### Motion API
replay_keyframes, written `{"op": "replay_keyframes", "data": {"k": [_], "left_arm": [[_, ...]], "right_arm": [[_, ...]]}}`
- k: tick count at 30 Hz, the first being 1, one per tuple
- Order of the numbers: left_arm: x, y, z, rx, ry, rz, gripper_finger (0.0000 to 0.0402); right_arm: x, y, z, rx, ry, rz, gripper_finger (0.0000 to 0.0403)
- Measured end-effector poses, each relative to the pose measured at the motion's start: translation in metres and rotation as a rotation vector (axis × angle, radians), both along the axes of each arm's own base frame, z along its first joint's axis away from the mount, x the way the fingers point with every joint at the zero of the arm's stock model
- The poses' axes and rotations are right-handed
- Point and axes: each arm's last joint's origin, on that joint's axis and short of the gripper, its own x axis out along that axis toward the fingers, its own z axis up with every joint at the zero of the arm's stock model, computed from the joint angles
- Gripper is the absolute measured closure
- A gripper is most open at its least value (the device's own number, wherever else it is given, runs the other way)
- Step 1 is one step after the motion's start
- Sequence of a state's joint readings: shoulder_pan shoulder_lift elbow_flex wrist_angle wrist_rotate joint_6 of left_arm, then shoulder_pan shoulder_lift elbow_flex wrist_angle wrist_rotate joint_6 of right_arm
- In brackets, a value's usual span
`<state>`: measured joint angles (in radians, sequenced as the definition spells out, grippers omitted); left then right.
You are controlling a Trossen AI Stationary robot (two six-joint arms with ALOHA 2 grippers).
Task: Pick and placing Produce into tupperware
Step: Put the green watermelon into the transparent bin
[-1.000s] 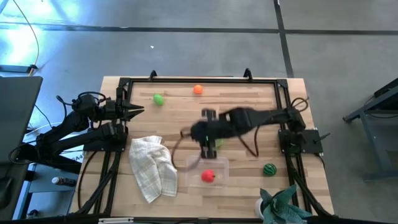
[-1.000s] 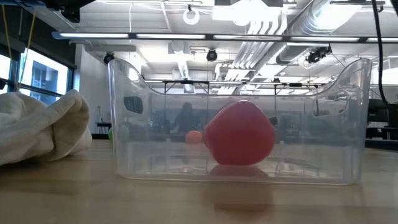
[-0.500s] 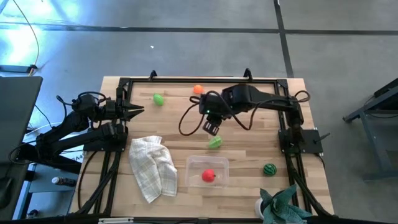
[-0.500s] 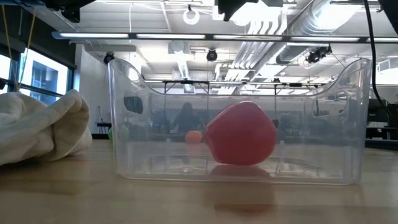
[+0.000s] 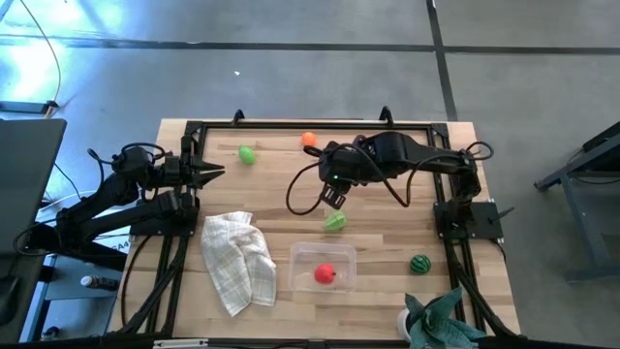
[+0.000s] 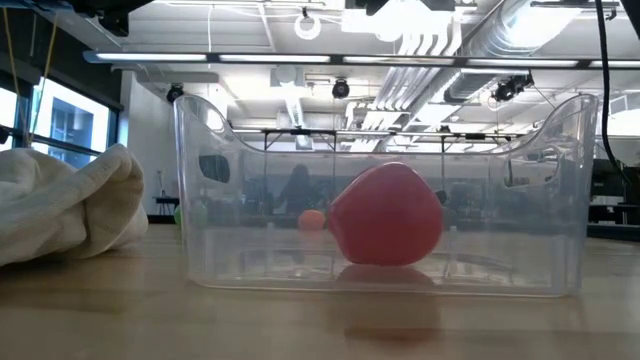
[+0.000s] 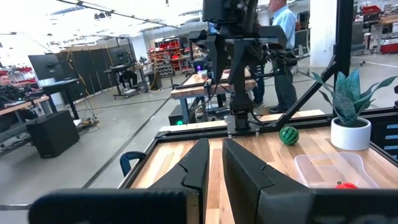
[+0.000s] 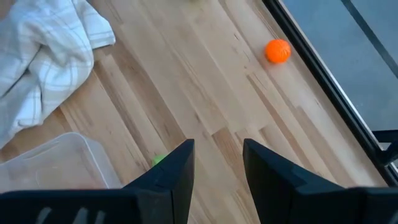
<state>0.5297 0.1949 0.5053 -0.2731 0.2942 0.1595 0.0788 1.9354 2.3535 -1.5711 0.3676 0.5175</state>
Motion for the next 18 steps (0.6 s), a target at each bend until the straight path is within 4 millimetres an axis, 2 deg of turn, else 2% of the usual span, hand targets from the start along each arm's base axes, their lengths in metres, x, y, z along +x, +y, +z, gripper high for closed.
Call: {"op": "replay_keyframes", "data": {"k": [10,14,18], "left_arm": [[0.0,0.0,0.0,0.0,0.0,0.0,0.0364],[0.0,0.0,0.0,0.0,0.0,0.0,0.0364],[0.0,0.0,0.0,0.0,0.0,0.0,0.0364]], "right_arm": [[-0.009,0.002,0.008,0.035,-0.049,-0.056,0.0275],[-0.031,0.01,0.01,0.079,-0.065,-0.124,0.0275],[-0.068,0.018,-0.006,0.141,-0.036,-0.269,0.0275]]}}
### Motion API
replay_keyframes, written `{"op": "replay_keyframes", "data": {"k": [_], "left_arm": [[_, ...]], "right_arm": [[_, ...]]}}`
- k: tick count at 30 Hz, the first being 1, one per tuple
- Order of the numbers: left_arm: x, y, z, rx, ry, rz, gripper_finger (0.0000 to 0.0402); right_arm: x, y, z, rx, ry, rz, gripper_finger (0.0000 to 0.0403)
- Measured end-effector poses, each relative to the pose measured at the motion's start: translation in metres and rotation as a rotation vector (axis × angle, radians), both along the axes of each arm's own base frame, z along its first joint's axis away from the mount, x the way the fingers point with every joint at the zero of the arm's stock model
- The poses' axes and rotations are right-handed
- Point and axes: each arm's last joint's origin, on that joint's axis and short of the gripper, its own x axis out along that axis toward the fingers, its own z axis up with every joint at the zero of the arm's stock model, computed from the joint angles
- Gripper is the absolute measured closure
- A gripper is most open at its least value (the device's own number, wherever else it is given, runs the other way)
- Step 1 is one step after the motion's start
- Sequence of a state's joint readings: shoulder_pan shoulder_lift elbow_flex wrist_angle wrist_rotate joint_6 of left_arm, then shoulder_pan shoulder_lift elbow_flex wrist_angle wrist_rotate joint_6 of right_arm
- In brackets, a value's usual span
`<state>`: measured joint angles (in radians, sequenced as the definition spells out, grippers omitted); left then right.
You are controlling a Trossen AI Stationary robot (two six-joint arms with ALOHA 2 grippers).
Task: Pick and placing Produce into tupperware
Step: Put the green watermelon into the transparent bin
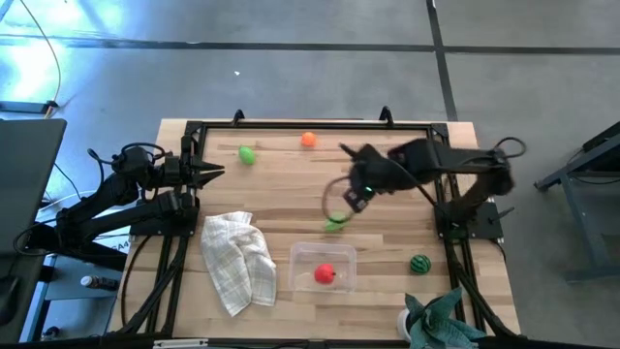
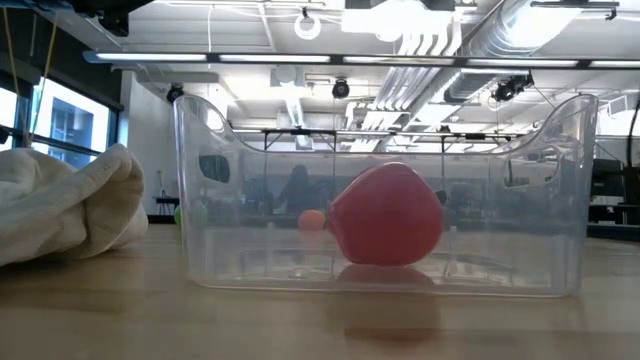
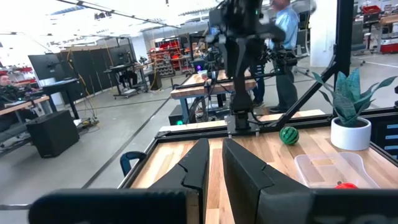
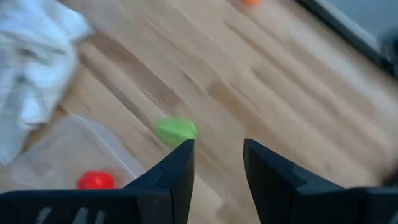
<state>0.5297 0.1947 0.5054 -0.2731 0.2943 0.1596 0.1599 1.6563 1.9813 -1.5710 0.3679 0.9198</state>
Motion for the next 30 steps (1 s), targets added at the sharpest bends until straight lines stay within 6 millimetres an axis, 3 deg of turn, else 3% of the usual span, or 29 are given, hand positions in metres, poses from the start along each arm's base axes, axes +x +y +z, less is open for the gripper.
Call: {"op": "replay_keyframes", "data": {"k": [8,15,23,30], "left_arm": [[0.0,0.0,0.0,0.0,0.0,0.0,0.0364],[0.0,0.0,0.0,0.0,0.0,0.0,0.0364],[0.0,0.0,0.0,0.0,0.0,0.0,0.0364],[0.0,0.0,0.0,0.0,0.0,0.0,0.0364]], "right_arm": [[-0.073,0.024,-0.046,0.273,0.016,-0.365,0.0275],[-0.116,0.044,-0.077,0.455,0.127,-0.643,0.0275],[-0.134,0.073,-0.117,0.515,0.294,-0.727,0.0262],[-0.138,0.085,-0.144,0.525,0.301,-0.712,0.0213]]}}
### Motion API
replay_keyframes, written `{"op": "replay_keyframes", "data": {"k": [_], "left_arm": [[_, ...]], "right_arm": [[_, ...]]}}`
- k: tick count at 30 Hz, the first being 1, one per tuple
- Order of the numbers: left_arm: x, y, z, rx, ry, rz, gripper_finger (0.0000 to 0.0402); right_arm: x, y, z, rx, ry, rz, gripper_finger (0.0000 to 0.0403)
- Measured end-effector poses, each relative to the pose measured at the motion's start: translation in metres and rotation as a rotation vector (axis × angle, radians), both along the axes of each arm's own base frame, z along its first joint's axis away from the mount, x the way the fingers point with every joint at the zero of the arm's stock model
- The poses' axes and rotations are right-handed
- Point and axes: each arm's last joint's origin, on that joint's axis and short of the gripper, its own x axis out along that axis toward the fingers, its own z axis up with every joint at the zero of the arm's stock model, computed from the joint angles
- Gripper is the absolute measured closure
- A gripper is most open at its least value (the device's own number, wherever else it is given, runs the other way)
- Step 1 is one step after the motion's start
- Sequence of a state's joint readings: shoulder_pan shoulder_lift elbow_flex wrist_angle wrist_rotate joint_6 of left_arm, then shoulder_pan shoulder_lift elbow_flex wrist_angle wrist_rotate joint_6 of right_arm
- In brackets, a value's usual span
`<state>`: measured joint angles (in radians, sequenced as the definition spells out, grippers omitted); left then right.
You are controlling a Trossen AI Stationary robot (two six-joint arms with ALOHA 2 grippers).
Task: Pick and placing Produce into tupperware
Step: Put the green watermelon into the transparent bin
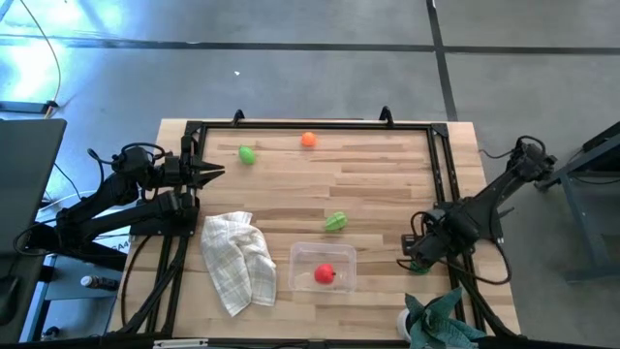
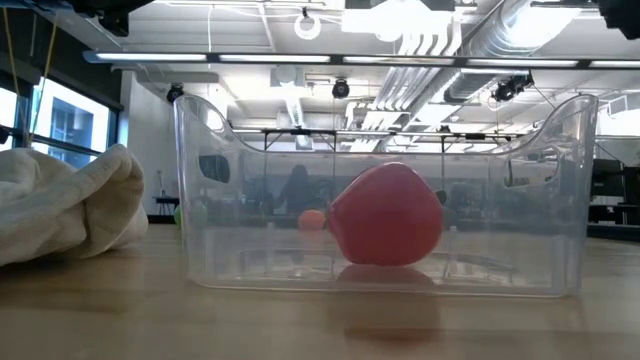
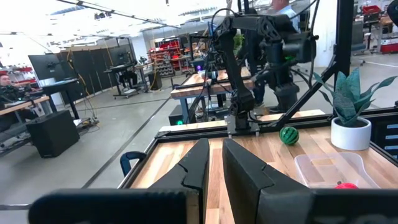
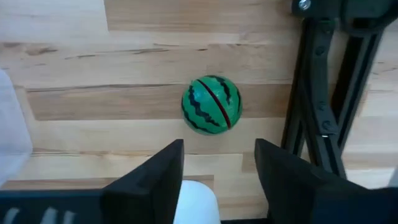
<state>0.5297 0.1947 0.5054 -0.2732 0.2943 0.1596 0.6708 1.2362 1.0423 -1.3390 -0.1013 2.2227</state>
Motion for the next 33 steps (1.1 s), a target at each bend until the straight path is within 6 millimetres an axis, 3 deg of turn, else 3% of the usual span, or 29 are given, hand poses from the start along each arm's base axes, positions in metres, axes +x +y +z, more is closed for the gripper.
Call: {"op": "replay_keyframes", "data": {"k": [7,15,33], "left_arm": [[0.0,0.0,0.0,0.0,0.0,0.0,0.0364],[0.0,0.0,0.0,0.0,0.0,0.0,0.0364],[0.0,0.0,0.0,0.0,0.0,0.0,0.0364]], "right_arm": [[0.001,0.003,-0.027,0.022,-0.018,-0.003,0.0167],[-0.003,0.002,-0.057,0.063,0.004,0.012,0.0155],[-0.008,-0.001,-0.072,0.065,0.031,0.082,0.0155]]}}
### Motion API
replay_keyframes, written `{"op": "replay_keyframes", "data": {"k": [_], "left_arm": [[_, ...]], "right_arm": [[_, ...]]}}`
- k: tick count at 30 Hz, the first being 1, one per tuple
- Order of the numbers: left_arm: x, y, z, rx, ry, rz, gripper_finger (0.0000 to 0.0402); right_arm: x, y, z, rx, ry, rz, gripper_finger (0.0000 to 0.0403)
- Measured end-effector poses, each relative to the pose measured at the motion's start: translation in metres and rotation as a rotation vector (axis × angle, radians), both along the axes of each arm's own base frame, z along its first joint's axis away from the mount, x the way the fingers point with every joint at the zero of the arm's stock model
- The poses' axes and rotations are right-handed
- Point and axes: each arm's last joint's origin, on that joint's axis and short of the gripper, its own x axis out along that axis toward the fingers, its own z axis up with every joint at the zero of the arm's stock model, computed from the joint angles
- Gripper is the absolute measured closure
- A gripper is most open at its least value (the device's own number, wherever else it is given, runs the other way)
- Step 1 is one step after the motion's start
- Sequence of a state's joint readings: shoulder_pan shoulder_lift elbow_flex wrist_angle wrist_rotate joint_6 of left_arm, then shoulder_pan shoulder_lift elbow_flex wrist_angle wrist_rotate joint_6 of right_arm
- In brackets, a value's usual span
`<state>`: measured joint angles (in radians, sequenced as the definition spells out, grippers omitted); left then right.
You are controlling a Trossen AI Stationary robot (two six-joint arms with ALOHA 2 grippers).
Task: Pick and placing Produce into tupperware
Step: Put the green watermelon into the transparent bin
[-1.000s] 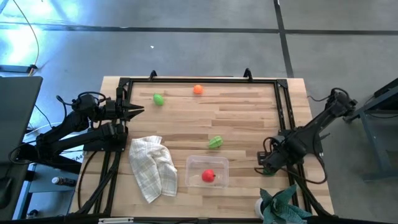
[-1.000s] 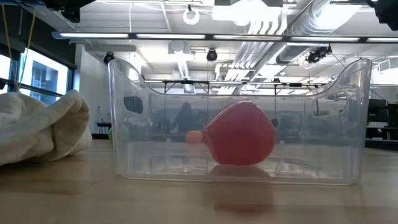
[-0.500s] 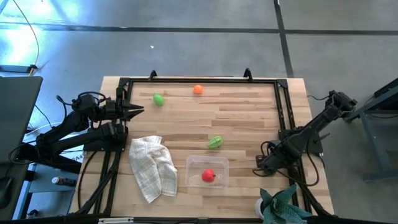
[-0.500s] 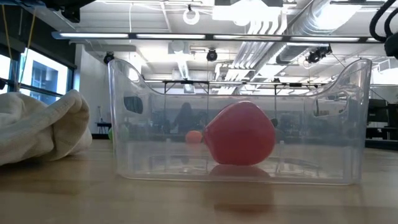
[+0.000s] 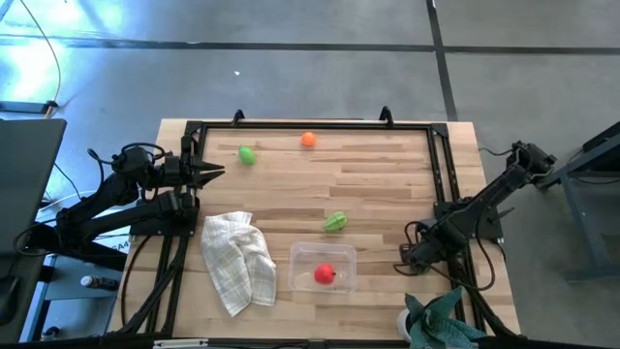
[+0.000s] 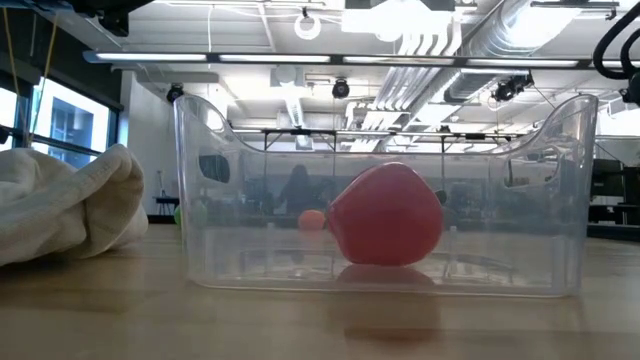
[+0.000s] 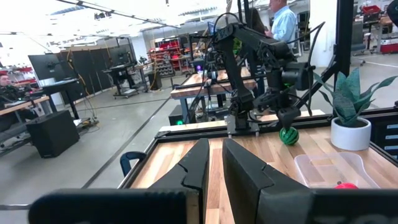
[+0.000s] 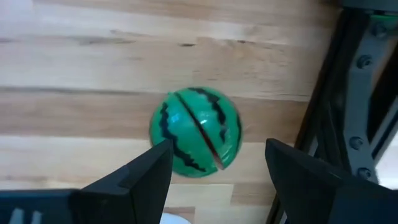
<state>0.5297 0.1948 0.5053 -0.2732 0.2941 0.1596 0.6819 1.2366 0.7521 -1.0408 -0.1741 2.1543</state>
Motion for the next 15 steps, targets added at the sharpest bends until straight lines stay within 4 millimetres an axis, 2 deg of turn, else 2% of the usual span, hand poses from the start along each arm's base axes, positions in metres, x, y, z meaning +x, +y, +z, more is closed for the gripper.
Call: {"op": "replay_keyframes", "data": {"k": [15], "left_arm": [[0.0,0.0,0.0,0.0,0.0,0.0,0.0364]], "right_arm": [[0.002,-0.0006,-0.0006,-0.039,-0.043,0.013,0.0152]]}}
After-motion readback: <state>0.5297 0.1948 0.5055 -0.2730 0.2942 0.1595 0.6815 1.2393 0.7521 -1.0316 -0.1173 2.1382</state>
